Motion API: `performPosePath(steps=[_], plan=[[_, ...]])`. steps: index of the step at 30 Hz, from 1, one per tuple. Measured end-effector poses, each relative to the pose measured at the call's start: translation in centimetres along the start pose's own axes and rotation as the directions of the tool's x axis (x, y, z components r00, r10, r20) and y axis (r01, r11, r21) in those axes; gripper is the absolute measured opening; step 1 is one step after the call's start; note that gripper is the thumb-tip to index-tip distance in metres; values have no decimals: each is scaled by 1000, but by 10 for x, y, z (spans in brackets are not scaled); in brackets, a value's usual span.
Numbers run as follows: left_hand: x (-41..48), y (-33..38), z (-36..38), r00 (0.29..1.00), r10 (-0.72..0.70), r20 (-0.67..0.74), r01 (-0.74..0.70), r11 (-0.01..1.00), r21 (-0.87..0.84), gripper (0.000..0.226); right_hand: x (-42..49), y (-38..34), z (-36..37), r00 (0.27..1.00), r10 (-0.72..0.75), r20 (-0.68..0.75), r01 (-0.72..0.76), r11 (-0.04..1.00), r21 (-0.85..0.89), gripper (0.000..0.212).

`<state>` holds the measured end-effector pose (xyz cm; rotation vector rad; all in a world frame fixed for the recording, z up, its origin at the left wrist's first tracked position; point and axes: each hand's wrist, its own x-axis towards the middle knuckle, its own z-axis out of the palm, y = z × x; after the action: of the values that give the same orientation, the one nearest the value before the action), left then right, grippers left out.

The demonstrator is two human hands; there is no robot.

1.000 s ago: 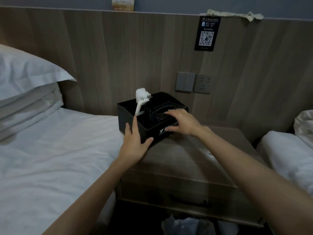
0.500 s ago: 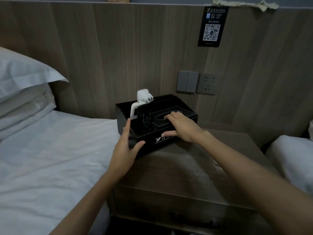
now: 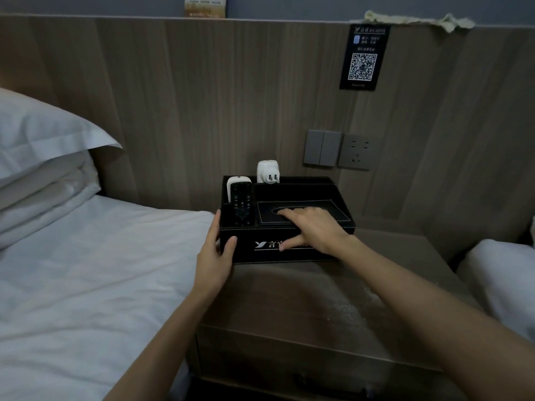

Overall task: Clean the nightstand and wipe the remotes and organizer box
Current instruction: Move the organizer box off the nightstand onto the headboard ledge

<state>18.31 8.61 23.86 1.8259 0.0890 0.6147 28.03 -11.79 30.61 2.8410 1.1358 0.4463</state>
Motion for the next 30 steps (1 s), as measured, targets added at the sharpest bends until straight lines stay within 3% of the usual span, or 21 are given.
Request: performPosePath(steps=[6,13,19,30], plan=[[5,-1,2,1000,-10,15,11,1000,-4,76,-1,-4,-2,1000,25,-10,-25,999,-32,94],[10,2,-6,1000,0,10,1,999,-49,73,-2,-15,-8,997,75,-3,-75,997,-22,93],[6,1,-7,1000,0,-10,-1,996,-93,86,-6,-23,-24,998,43,-45,-48,990,-136,87],[31,85,-21,961,255,-107,-271,944,-186,88,-9,-19,-128,975,45,-217,-88,978,-189,88]])
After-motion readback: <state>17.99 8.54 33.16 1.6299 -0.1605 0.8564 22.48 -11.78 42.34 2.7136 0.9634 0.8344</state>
